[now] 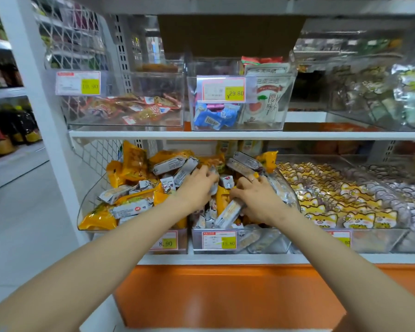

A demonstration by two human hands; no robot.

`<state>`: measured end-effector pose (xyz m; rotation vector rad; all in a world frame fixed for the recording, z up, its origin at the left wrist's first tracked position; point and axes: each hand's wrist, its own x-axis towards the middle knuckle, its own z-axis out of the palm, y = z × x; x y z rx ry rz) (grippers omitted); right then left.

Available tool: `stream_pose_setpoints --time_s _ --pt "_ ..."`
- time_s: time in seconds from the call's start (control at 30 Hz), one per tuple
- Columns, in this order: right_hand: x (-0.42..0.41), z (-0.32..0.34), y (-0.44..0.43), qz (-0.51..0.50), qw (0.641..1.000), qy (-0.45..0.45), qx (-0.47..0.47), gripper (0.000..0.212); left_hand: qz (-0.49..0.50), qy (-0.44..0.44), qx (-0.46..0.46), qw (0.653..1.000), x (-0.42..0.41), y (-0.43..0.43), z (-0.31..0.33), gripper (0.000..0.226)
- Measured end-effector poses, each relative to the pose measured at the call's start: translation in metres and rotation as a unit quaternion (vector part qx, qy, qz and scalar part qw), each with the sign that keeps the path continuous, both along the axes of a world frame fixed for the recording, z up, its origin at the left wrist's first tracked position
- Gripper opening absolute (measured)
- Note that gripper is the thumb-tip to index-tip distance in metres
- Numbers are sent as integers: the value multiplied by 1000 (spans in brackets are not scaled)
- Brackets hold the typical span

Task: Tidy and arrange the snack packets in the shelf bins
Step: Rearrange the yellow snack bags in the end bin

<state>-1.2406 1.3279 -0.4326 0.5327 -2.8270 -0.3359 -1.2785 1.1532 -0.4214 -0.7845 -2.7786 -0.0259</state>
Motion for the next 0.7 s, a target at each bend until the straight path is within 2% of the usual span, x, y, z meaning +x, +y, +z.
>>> stream_pose_setpoints --time_s 0.13,0.23,0.3,0.37,0.47,0.53,0.6,0.63,0.7 --pt "4 1 10 22 997 -14 -67 42 20 21 -77 997 -24 12 9 40" --pt "10 18 25 25 976 19 -214 39 -3 -49 -54 997 -31 12 14 42" --pt "12 28 39 -2 952 72 -297 31 -23 -51 -42 998 -30 8 15 44" --pt "9 31 51 -57 939 87 -328 27 -57 -36 -2 998 -24 6 15 44" --pt "-3 28 55 -121 942 42 -311 36 -111 -37 66 991 -13 9 14 47" --pt "-11 25 51 -157 951 -15 -267 47 -133 -54 45 989 -5 15 12 60" --pt "-17 24 46 -186 939 -81 -278 52 -136 -69 -11 988 -1 19 7 78" --pt "-20 23 43 -191 926 -107 -308 50 -133 -71 -34 988 0 20 3 84" --pt "-24 21 41 -187 903 -117 -368 30 -123 -65 -60 988 -1 20 -2 86"
